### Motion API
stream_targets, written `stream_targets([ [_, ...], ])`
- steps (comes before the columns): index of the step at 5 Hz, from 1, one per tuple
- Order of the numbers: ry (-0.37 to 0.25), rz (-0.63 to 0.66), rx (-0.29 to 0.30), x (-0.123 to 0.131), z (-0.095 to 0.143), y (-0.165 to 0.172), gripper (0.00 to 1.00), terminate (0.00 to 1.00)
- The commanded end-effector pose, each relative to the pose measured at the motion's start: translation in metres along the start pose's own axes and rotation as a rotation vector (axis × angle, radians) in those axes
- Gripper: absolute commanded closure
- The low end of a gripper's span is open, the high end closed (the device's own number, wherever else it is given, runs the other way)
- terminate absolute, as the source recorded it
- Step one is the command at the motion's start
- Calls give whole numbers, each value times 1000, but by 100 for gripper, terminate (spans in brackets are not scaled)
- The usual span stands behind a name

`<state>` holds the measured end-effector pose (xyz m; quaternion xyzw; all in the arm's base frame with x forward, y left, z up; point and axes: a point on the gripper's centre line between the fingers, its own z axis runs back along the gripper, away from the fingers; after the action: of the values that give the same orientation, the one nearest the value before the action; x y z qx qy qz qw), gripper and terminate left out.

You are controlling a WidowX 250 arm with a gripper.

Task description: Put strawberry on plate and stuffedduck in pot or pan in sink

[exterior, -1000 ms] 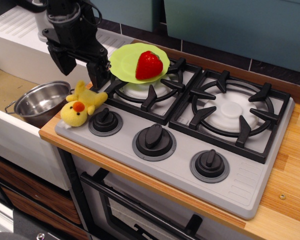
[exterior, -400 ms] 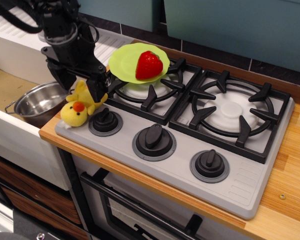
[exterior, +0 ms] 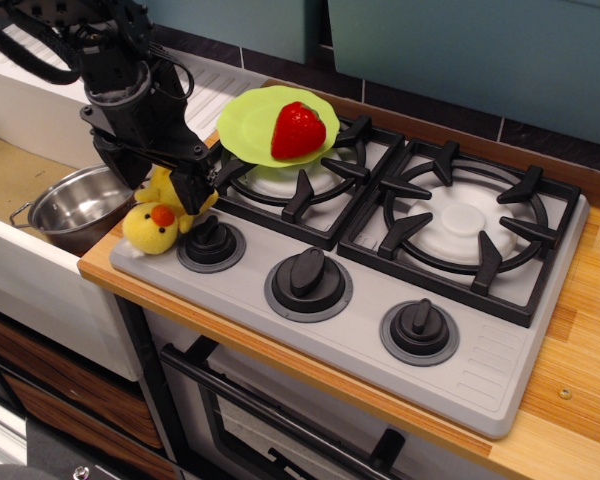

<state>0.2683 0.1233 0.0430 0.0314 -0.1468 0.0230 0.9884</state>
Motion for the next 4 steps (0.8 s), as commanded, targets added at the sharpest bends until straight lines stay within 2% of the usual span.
stream_targets([
  [1,-36,16,-10,4,-4,-4,0,0],
  [3,-28,16,-41,8,-13,-10,0,0],
  [4,7,34,-35,12,-13,-14,100,0],
])
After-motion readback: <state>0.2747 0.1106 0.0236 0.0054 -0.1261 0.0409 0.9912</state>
